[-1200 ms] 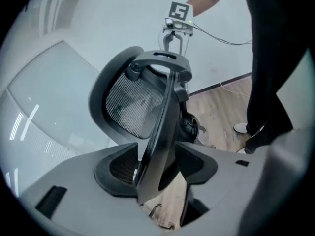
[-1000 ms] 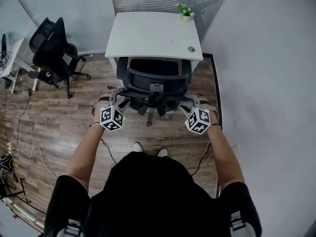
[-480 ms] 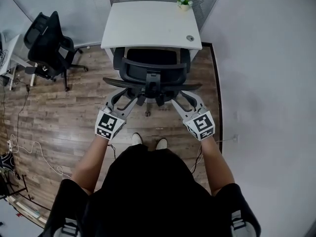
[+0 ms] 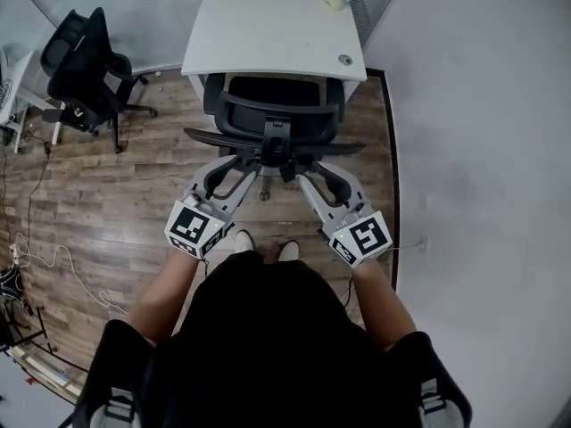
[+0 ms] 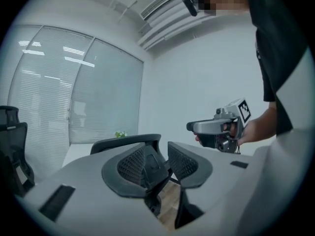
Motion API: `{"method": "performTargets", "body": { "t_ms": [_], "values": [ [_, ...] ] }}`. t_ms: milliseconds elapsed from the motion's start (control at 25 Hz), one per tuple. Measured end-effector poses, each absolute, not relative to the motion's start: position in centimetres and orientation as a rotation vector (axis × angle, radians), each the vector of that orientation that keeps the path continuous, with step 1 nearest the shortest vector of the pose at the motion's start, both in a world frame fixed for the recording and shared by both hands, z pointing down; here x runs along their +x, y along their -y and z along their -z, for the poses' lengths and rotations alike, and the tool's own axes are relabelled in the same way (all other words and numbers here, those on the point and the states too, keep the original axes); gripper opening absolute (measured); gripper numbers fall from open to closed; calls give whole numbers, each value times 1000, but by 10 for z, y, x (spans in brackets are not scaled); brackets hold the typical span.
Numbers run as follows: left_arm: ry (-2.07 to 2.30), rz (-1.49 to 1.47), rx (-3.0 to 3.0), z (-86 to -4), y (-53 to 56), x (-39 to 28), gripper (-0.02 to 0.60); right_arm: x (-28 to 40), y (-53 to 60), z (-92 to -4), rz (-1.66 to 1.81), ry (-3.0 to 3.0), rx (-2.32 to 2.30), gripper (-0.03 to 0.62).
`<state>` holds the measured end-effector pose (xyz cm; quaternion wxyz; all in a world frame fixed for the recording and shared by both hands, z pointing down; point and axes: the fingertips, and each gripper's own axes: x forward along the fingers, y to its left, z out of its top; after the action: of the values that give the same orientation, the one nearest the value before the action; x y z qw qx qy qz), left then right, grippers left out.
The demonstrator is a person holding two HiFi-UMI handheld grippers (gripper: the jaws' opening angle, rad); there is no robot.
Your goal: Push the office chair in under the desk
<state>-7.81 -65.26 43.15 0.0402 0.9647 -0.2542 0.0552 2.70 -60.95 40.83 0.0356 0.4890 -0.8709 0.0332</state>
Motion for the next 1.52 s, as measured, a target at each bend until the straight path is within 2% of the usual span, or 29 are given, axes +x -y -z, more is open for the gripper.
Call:
{"method": "performTargets", "body": {
  "t_ms": [400,600,1520],
  "values": [
    [774,-65,2968,-413,637,-74,50,20,602,-396,-51,2692,1548,10],
    [806,-47,2981,-408,635,-74,2,22,602,-391,-35,2692,1560,3],
    [808,-70,3005,-408,633,-77,-5,20,596,-391,-9,2674,1578,2]
  ]
}}
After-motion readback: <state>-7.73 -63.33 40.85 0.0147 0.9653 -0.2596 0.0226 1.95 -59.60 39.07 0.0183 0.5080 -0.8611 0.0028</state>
